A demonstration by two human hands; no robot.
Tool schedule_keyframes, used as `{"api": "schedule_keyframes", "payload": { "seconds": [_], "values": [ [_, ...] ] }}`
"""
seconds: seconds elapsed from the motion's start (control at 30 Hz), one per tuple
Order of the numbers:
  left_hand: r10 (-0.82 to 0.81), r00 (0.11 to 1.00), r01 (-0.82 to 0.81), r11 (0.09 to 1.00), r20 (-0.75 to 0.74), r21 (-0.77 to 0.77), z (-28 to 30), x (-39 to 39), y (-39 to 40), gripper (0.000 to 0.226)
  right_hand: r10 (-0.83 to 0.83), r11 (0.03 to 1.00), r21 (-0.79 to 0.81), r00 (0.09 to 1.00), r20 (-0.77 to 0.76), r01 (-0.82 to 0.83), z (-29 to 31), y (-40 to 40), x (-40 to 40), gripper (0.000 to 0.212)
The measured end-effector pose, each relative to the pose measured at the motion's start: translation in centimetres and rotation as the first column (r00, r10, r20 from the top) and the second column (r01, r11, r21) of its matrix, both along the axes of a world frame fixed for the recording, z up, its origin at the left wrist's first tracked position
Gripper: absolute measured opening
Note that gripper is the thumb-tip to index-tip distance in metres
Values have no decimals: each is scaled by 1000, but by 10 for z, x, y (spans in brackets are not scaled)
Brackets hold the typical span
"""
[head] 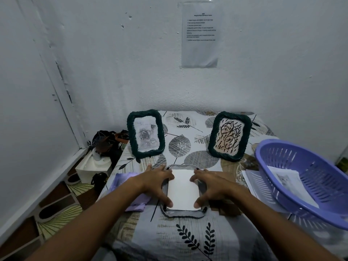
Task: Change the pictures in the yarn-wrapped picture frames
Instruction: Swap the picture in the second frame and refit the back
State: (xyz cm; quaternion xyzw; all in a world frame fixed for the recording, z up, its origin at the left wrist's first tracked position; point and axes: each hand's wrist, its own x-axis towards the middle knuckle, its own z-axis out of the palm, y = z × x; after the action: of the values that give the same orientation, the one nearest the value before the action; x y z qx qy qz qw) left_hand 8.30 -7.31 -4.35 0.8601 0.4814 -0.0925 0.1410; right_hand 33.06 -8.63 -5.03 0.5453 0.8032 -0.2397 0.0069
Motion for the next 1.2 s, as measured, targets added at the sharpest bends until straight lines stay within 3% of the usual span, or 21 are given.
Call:
{"api": "schedule_keyframes", "payload": {
  "seconds": [0.5,0.7,1.0,1.2],
  "values": [
    [-17,999,16,1000,-45,-4,9,4,-4,97,26,999,-20,998,56,-25,4,-2,-3,89],
    [-3,1000,3,1000,-21,-7,5,1,-1,101,57,998,-10,992,112,-57,12,-3,-3,103],
    [-66,983,69,998,-170,10,11,6,-4,99,65,998,-28,991,114,-63,13,0,-4,105],
    [-62,982,62,998,-177,-6,17,10,-4,99,90,996,-41,981,174,-84,12,3,-4,104]
  ]
}}
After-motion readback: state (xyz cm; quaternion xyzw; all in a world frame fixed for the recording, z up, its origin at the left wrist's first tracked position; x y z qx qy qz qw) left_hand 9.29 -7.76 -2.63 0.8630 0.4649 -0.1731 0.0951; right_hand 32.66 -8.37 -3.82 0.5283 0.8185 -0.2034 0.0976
